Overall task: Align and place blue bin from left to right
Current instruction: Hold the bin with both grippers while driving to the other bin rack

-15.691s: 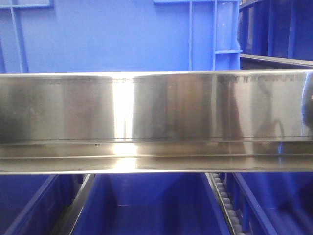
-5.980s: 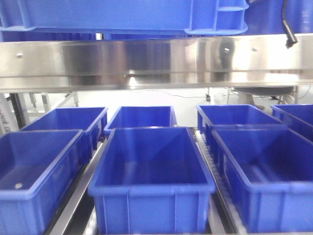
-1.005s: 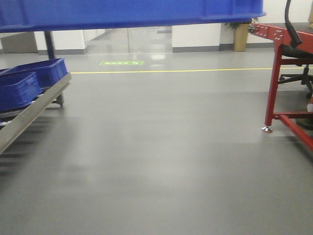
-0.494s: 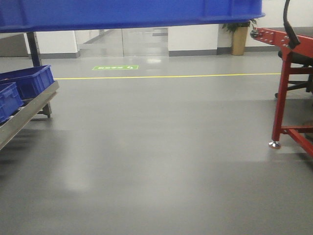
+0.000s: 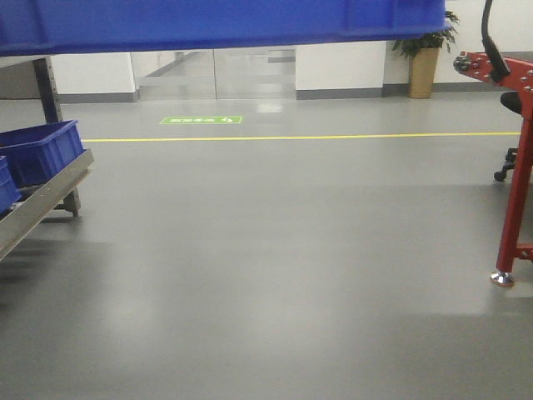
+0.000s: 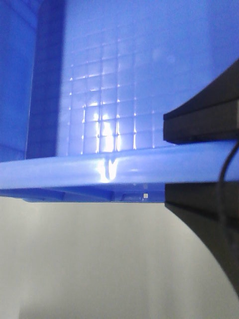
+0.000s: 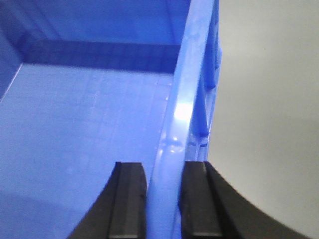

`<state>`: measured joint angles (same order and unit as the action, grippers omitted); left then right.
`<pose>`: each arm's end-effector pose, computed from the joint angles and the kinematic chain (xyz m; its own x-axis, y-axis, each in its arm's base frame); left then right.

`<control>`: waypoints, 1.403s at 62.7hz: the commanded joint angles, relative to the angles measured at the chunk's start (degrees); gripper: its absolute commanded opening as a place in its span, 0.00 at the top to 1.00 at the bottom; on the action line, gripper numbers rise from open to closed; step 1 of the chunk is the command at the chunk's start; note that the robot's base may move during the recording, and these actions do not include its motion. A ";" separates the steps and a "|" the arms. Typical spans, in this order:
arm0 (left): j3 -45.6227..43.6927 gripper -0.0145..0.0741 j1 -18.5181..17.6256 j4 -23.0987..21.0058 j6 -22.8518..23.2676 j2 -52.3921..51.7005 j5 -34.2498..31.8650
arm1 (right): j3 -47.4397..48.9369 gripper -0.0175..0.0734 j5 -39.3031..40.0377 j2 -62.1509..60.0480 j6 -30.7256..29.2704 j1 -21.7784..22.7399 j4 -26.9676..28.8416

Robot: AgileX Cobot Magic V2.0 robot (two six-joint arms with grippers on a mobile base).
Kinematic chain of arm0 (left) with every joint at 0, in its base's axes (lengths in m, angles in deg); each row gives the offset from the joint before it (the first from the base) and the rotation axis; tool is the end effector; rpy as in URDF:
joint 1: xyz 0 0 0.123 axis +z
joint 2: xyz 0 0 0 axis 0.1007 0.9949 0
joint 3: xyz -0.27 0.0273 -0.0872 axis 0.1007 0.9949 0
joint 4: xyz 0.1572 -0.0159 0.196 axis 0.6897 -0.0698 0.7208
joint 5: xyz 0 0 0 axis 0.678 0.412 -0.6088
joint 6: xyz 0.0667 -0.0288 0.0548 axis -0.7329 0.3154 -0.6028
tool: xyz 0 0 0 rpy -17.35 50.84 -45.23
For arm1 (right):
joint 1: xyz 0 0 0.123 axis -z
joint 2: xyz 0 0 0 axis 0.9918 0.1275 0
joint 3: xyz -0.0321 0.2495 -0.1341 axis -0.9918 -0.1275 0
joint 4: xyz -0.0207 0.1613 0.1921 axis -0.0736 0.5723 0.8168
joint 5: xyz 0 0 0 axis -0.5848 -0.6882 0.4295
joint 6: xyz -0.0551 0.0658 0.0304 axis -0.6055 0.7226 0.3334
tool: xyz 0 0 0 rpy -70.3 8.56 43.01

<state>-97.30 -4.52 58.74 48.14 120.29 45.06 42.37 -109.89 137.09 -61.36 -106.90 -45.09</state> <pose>0.3490 -0.0672 0.4643 -0.6349 -0.1195 -0.7633 0.0655 0.9761 -0.2073 0.3366 0.1563 0.4849 -0.6192 -0.0544 -0.7833 -0.3256 0.9256 0.1931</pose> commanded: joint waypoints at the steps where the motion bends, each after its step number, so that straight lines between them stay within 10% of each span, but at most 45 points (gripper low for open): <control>1: -1.14 0.83 -0.80 -5.64 0.18 -1.48 -18.37 | 0.60 0.89 4.75 -1.20 -2.18 -0.87 3.84; 88: -1.14 0.83 -0.80 -5.64 0.18 -1.48 -18.80 | 0.60 0.89 4.75 -1.20 -2.18 -0.87 3.84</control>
<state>-97.30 -4.52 58.74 48.14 120.29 44.96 42.37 -109.89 137.09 -61.36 -106.90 -45.09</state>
